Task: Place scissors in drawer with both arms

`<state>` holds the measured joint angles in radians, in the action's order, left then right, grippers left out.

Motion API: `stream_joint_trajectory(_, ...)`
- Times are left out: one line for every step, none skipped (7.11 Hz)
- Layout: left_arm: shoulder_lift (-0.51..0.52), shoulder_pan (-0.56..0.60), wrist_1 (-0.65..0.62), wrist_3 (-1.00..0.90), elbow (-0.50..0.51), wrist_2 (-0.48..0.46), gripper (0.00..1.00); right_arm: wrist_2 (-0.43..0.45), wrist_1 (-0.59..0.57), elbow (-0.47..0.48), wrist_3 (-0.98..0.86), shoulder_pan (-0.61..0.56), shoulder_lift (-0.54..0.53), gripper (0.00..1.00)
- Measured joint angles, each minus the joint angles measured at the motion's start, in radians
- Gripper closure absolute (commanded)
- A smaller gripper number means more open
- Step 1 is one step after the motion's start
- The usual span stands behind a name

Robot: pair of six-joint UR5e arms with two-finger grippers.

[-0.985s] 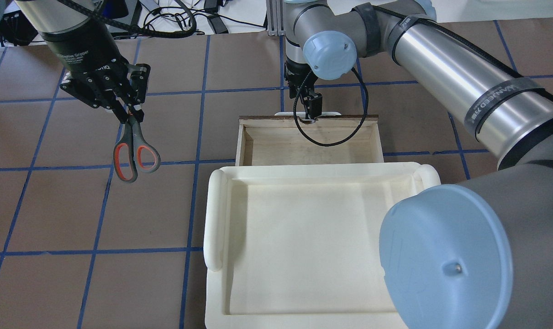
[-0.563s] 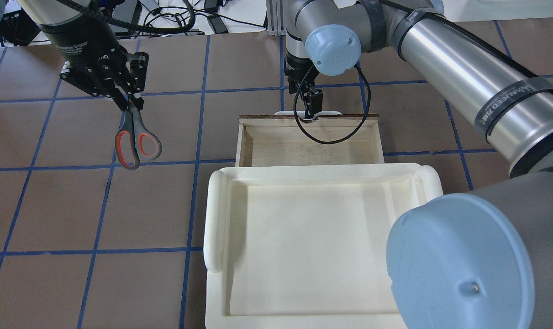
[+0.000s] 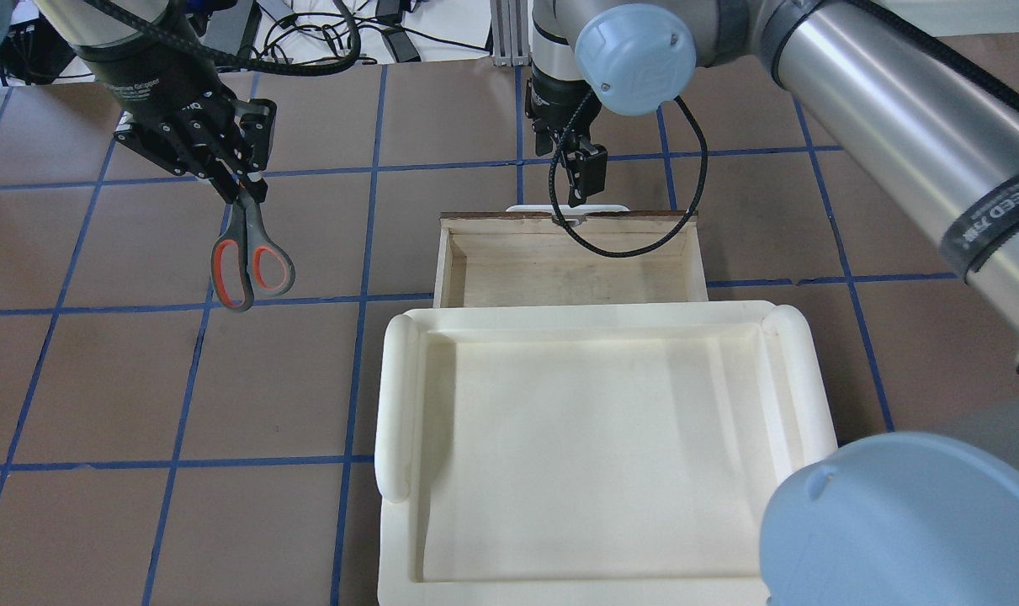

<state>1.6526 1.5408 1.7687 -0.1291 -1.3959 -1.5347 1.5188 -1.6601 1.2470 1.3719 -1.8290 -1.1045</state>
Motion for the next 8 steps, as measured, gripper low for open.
stream_joint_trajectory(0.003, 0.001, 0.0, -0.143, 0.0, -0.003, 0.97, 0.003, 0.008, 0.003, -0.132, 0.011, -0.042, 0.0)
stream_joint_trajectory(0.004, 0.006, -0.002, -0.299, -0.001, -0.009, 0.97, 0.004, 0.014, 0.011, -0.289, 0.03, -0.081, 0.0)
stream_joint_trajectory(0.005, 0.025, -0.011, -0.468, -0.001, -0.053, 0.98, 0.005, 0.02, 0.031, -0.481, 0.057, -0.127, 0.0)
stream_joint_trajectory(0.007, 0.053, -0.027, -0.621, -0.001, -0.116, 0.98, 0.006, 0.023, 0.054, -0.66, 0.087, -0.173, 0.0)
stream_joint_trajectory(0.009, 0.08, -0.037, -0.749, -0.002, -0.154, 0.98, 0.007, 0.033, 0.071, -0.815, 0.12, -0.213, 0.0)
stream_joint_trajectory(0.013, 0.099, -0.05, -0.868, -0.002, -0.163, 1.0, 0.021, 0.055, 0.081, -0.926, 0.142, -0.243, 0.0)
stream_joint_trajectory(0.018, 0.112, -0.066, -0.97, -0.002, -0.146, 1.0, 0.062, 0.084, 0.088, -0.988, 0.152, -0.268, 0.0)
stream_joint_trajectory(0.024, 0.128, -0.08, -1.05, -0.002, -0.117, 1.0, 0.094, 0.109, 0.092, -1.012, 0.154, -0.284, 0.0)
